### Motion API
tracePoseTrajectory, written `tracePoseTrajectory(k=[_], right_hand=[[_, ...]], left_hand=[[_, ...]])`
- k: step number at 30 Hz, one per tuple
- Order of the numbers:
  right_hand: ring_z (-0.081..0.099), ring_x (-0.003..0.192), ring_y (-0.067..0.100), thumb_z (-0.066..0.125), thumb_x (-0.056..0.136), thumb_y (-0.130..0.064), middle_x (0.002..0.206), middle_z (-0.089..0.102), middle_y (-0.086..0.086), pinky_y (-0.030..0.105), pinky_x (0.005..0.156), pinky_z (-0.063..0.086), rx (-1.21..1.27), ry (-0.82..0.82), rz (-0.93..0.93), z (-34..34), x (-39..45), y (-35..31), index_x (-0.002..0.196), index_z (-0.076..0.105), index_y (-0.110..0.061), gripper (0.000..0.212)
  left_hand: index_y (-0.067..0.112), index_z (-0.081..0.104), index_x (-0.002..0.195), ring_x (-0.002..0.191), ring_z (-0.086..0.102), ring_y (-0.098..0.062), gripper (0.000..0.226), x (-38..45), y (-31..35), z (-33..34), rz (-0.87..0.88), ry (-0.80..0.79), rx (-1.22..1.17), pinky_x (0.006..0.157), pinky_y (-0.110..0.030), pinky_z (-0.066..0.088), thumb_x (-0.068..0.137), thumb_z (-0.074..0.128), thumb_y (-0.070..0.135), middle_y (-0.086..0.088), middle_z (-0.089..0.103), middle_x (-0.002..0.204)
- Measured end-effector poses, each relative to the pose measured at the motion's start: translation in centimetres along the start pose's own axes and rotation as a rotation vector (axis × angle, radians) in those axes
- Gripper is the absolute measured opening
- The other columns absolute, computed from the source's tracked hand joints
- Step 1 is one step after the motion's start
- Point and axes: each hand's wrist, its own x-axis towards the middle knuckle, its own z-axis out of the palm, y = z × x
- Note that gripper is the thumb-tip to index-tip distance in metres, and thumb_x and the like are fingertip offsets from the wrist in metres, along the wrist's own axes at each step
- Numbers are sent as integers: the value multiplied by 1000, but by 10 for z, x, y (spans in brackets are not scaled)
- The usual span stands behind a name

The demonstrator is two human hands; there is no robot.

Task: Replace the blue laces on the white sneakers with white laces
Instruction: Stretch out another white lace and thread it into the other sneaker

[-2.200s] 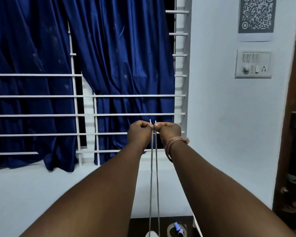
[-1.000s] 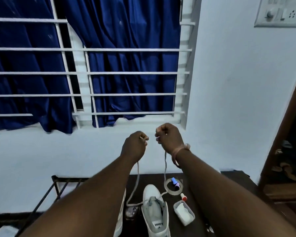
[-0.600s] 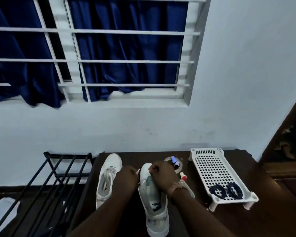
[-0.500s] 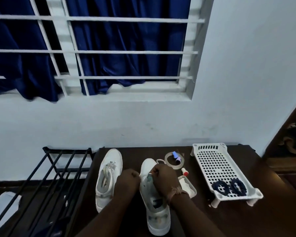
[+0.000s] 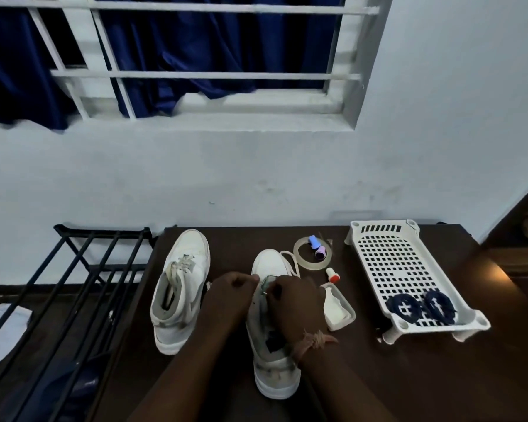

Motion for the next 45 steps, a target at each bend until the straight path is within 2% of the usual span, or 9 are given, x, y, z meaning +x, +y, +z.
tracePoseTrajectory(k=[9,13,18,27,32,37,39,42,45], right_hand=[[65,75,26,52,87,-26,75,69,2,36,68,52,96,-47,-8,8,11,11,68,57,-23,20],[63,71,28,48,89,-33,71,68,2,36,66,50,102,-17,-2,12,9,12,64,48,-25,26],[64,72,25,49,90,-33,72,69,0,36,67,52,160,-18,39,15,8,9,73,67,-18,29],[63,71,24,52,87,-30,72,69,0,33,66,51,117,-26,-8,14,7,4,75,69,-21,22],[63,78,22,52,90,-27,78,70,-4,34,73,48,36,-17,-86,14,9,-1,84,72,-25,21],[67,87,19,57,89,-19,86,72,-4,41,90,48,256,-59,24,3,8,-4,102,66,-30,19],[66,91,20,57,88,-18,89,72,-5,43,91,47,275,-94,21,-4,6,-6,106,65,-32,24],[60,100,23,57,86,-22,101,66,-4,43,87,50,183,-83,31,-11,0,-7,107,62,-31,23],[55,107,30,57,88,-20,118,51,8,41,84,50,90,-73,113,-15,-6,-2,118,52,-17,31]], left_hand=[[23,80,82,77,69,-10,12,3,12,5,100,-49,228,74,-29,52,81,77,35,4,76,78],[20,78,77,70,66,-15,7,10,3,6,-87,-144,-23,68,-31,52,83,77,16,1,74,70],[12,77,80,73,66,-21,14,13,-4,9,-213,-188,-236,69,-32,50,85,72,0,-16,76,83],[14,78,83,74,67,-22,13,8,-4,7,-211,-220,-295,72,-35,52,86,72,3,-12,76,82],[15,80,98,94,73,-26,26,13,-4,-2,-260,-332,-362,92,-44,57,100,54,13,-9,79,94],[8,75,90,74,70,-25,28,16,-8,-2,-398,-443,-515,80,-39,58,100,50,2,-15,75,85],[12,78,92,84,70,-29,27,19,-9,-3,-425,-493,-505,90,-45,56,100,53,7,-15,76,92],[13,73,80,70,62,-23,20,16,-3,2,-295,-349,-334,71,-32,52,94,61,7,-10,71,80],[13,53,77,67,59,-22,25,15,8,4,-133,-124,-351,60,-29,48,94,46,-5,-10,66,77]])
